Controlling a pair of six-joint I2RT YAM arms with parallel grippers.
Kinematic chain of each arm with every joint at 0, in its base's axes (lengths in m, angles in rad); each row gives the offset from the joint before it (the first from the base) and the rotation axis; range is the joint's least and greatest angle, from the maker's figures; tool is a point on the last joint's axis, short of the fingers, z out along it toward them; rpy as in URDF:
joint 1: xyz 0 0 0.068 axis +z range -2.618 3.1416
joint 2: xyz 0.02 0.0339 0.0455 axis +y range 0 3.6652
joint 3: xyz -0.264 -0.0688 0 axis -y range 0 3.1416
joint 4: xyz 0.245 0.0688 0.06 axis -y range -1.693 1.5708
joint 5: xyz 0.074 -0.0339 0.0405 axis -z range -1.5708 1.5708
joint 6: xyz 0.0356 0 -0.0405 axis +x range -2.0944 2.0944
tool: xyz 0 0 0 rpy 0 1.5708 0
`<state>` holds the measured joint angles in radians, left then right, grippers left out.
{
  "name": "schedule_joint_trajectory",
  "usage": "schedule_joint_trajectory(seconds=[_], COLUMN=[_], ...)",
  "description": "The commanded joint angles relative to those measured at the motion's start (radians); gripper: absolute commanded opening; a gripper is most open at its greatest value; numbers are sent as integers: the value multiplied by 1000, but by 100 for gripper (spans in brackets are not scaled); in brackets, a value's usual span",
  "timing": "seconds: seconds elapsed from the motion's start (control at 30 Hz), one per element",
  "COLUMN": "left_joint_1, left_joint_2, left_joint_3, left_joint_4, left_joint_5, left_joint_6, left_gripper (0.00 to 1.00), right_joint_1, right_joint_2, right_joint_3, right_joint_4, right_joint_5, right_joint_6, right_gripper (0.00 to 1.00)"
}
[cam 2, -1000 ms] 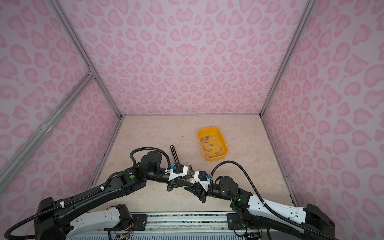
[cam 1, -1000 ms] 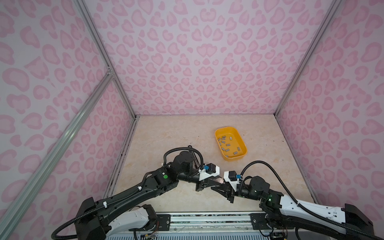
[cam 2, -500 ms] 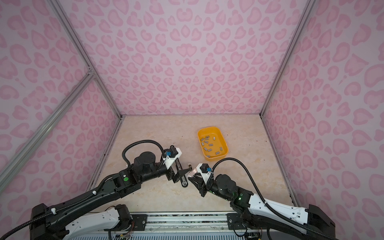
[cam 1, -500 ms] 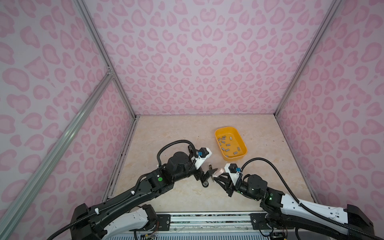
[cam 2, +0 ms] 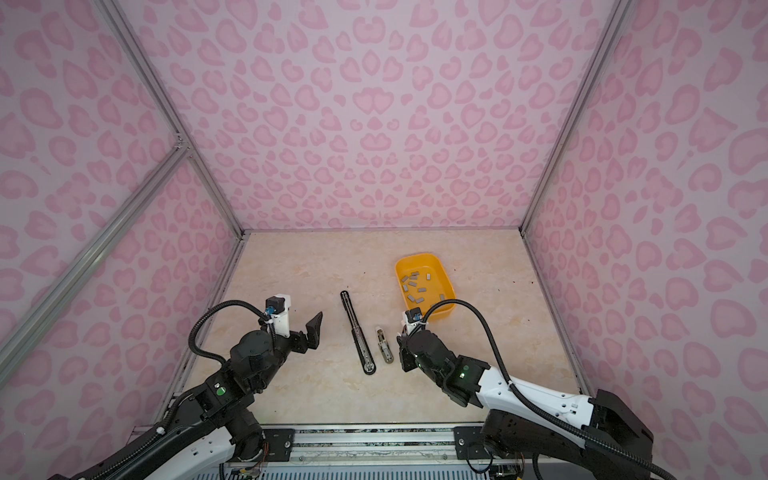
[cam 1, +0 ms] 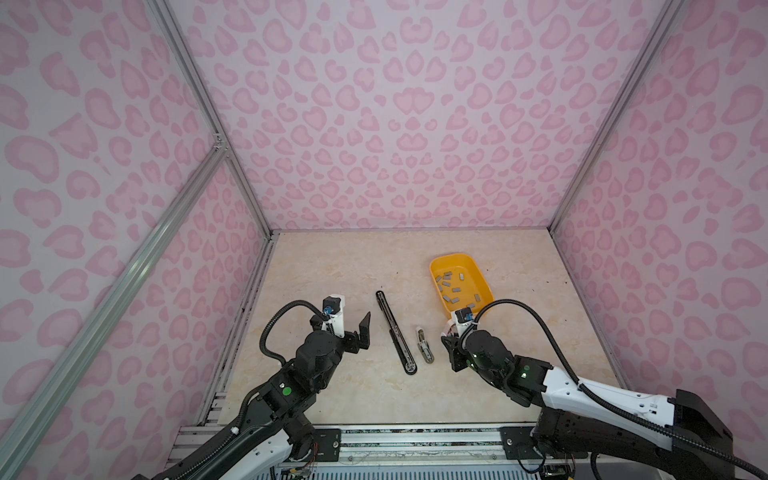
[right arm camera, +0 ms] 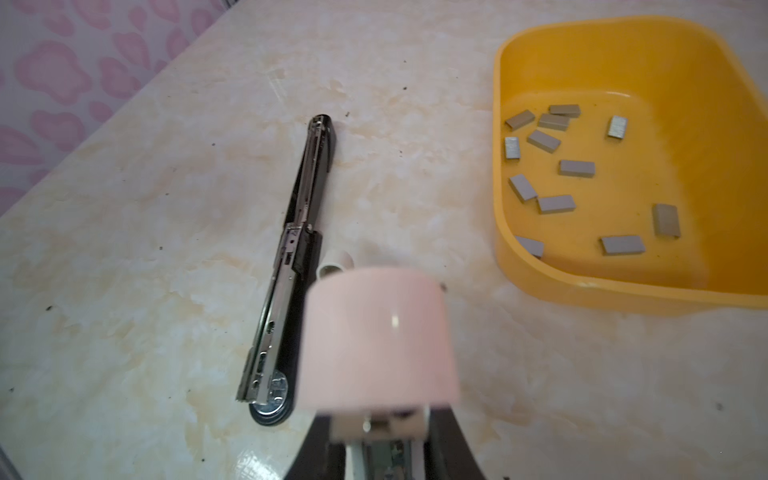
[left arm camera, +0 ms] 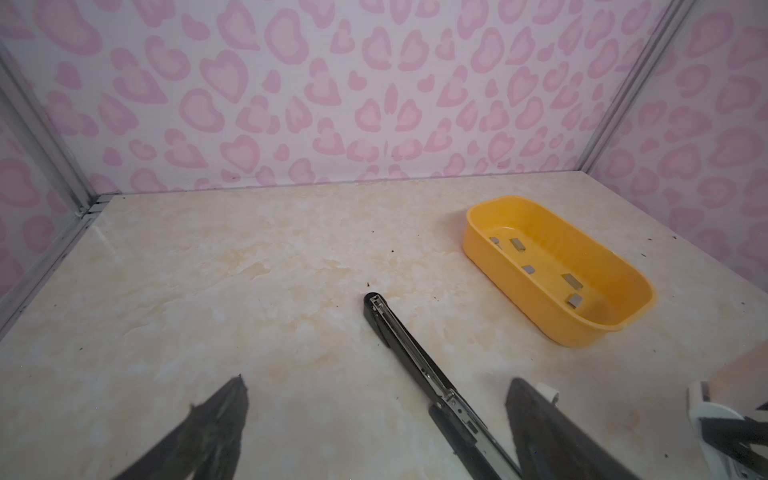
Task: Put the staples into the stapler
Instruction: 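Open the left gripper and draw it back while the right gripper holds the stapler, then lower the pink stapler beside the other staplers and open the right gripper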
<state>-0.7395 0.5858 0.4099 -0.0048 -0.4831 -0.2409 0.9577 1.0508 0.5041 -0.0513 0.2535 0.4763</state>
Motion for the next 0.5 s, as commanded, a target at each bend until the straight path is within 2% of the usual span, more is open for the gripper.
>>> schedule_joint_trajectory(seconds=[0.0, 0.27, 0.47], left_joint_1=[7, 52, 75], left_joint_2=[-52, -213, -233], left_joint_3=[-61, -225, -241], left_joint_4=[21, 46, 51], left_joint_5=[-142, -173, -163], left_joint_6=[-57, -84, -80], left_gripper=[98, 97, 97], right_joint_1=[-10, -29, -40], right_joint_2=[52, 237, 378], right_joint_3=[33, 145, 229], right_joint_4=[-106, -220, -244], right_joint_5=[60, 67, 31], right_joint_6=[49, 75, 72], right_gripper=[6, 4, 2])
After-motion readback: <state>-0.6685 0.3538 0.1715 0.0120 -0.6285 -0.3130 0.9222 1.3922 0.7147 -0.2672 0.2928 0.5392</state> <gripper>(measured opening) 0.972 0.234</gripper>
